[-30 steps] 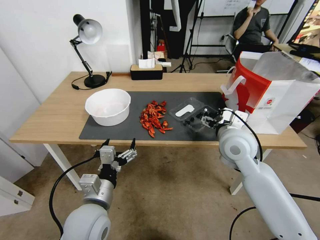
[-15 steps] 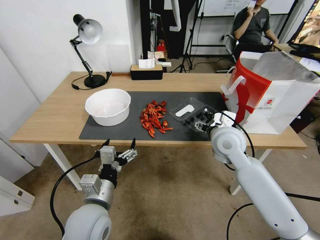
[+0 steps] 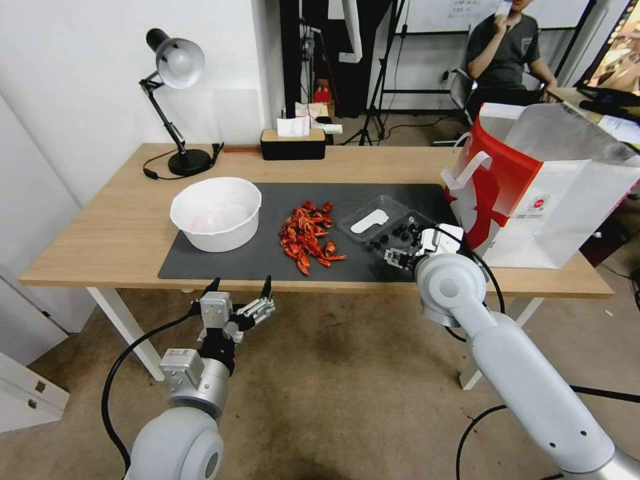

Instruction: Close the disposable takeout box, then place it into the delivery bag.

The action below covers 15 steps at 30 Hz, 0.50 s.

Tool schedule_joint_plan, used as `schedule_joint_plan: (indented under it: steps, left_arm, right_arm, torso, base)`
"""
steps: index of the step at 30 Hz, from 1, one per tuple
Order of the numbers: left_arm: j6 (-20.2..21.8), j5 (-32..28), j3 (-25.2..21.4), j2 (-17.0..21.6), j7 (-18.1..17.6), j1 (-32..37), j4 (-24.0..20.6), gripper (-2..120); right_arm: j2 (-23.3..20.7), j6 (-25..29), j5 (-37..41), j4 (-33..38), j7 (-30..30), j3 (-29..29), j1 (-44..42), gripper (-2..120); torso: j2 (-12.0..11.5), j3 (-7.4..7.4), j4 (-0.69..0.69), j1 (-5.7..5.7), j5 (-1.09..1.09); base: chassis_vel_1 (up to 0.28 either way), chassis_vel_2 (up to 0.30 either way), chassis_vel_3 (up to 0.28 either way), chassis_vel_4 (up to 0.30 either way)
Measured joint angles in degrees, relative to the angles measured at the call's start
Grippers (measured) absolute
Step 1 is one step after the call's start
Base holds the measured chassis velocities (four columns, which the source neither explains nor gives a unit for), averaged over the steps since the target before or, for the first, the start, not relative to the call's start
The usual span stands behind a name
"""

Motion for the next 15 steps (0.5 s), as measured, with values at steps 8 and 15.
schedule_joint_plan:
  steps: [8, 15]
  left_arm:
    - [-0.01, -0.01, 0.2, -0.08, -0.02, -0.01, 0.0, 100]
    - [-0.12, -0.01, 0.26, -0.1, -0.09, 0.04, -0.22, 100]
  right_arm:
    - [-1.88, -0.35, 1.92, 1.11, 0.64, 0.27, -0.39, 100]
    - [-4.45, -0.69, 3.93, 1.85, 1.3, 0.45, -0.45, 100]
  torso:
    - [0.0, 0.0, 0.0, 0.0, 0.0]
    - [0.0, 0.0, 0.01, 0.0, 0.0]
  base:
    - [0.0, 0.0, 0.0, 0.0]
    - [0.0, 0.0, 0.0, 0.0]
